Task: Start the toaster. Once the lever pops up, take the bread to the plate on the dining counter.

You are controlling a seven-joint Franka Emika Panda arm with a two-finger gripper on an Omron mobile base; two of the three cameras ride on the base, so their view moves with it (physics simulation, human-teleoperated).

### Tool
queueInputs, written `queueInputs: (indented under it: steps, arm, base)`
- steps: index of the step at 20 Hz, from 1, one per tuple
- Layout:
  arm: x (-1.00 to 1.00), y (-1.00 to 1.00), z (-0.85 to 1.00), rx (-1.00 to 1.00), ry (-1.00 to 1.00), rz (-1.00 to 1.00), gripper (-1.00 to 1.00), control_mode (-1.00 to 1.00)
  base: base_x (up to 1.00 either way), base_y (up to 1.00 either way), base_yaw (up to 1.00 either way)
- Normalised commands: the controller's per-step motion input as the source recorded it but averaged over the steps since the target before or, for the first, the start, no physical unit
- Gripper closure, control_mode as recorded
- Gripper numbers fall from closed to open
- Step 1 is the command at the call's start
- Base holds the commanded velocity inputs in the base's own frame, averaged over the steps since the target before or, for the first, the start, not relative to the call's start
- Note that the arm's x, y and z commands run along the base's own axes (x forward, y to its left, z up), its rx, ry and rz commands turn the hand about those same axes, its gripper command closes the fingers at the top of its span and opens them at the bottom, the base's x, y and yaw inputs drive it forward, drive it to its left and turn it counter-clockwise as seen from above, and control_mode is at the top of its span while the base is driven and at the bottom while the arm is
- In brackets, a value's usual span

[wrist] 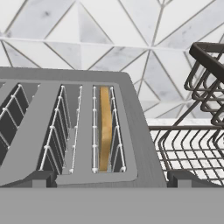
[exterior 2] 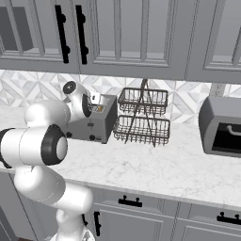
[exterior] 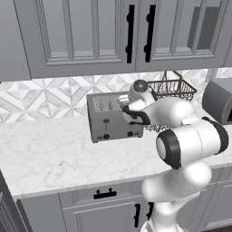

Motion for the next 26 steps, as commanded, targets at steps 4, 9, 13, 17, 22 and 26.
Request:
queueInputs:
  steps: [4, 9, 13, 17, 22, 26]
  arm:
    - [0.00, 0.00, 0.00, 0.00, 0.00, 0.00, -1.00, -1.00]
    - [0.00, 0.00, 0.00, 0.00, 0.00, 0.00, -1.00, -1.00]
    - [0.00, 0.00, 0.00, 0.00, 0.00, 0.00, -1.00, -1.00]
    - [0.00, 0.00, 0.00, 0.00, 0.00, 0.00, -1.00, -1.00]
    - [0.00, 0.00, 0.00, 0.00, 0.00, 0.00, -1.00, -1.00]
    - [0.00, 0.00, 0.00, 0.00, 0.00, 0.00, -1.00, -1.00]
  base:
    - [0.00, 0.00, 0.00]
    - [0.00, 0.00, 0.00]
    - [0.00, 0.00, 0.00]
    - [0.00, 0.00, 0.00]
    - [0.00, 0.00, 0.00]
    - [0.00, 0.00, 0.00]
